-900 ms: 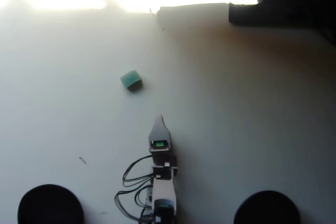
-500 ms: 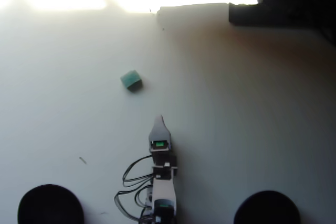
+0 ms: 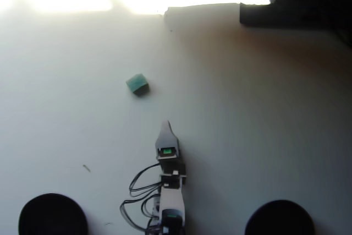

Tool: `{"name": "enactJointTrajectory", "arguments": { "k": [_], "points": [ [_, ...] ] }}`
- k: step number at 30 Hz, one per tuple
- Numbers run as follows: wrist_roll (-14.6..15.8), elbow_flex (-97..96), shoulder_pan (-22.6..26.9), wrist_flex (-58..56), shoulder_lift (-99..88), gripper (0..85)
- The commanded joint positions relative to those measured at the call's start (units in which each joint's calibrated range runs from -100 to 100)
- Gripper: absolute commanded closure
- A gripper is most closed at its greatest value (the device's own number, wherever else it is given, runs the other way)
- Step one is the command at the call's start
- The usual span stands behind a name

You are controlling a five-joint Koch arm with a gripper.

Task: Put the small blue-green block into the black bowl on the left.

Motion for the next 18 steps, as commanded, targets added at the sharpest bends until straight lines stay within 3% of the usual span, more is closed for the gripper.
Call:
{"name": "enactJointTrajectory", "arguments": {
  "k": [1, 5, 8, 10, 14, 18],
  "points": [
    [-0.68, -1.1, 0.29, 0.26, -1.53, 36.5],
    [-1.37, -3.78, 1.95, 0.42, -7.0, 36.7],
    [-4.0, -3.32, 2.1, -3.63, -15.14, 38.0],
    [-4.98, 0.57, 1.47, -13.68, -24.78, 38.4],
    [-4.79, 20.07, 2.25, -45.46, -35.39, 38.2],
    [-4.93, 27.92, 4.4, -55.76, -34.53, 38.2]
  ]
}}
